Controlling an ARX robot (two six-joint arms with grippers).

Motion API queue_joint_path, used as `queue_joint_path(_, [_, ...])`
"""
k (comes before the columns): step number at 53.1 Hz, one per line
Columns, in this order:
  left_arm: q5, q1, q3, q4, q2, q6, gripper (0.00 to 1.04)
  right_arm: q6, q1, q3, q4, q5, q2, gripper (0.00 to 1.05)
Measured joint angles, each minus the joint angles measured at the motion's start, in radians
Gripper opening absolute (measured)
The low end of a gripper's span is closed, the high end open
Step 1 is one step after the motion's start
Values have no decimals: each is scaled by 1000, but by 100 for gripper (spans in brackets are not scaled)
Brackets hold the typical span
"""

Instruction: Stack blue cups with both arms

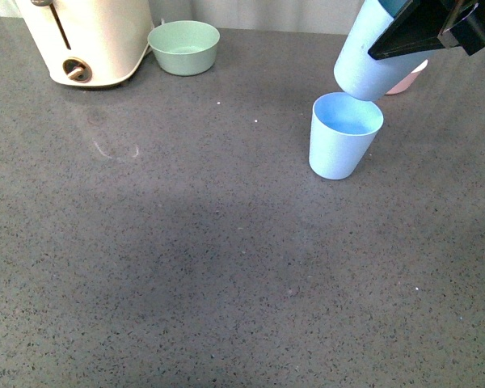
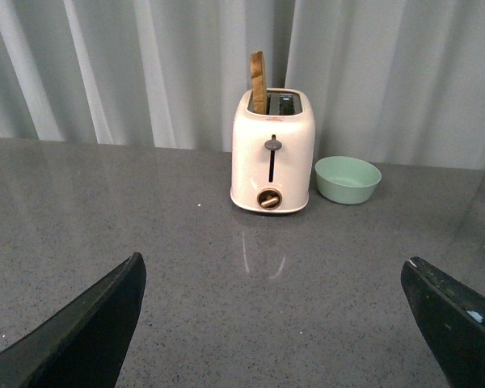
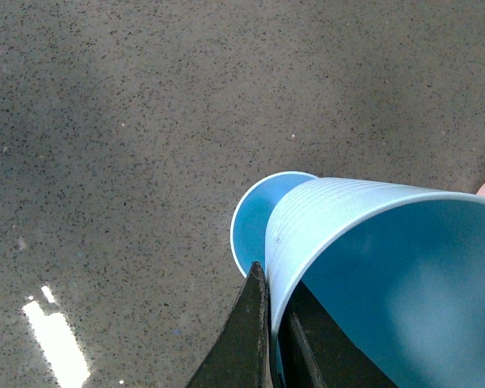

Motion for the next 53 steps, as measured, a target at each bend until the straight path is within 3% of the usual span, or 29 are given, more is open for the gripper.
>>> queue_joint_path(49, [0, 0, 0, 0, 0, 0, 96, -5, 22, -31, 33, 35, 87, 2])
queue_joint_path(53, [0, 0, 0, 0, 0, 0, 96, -3, 25, -31, 37, 35, 94, 9])
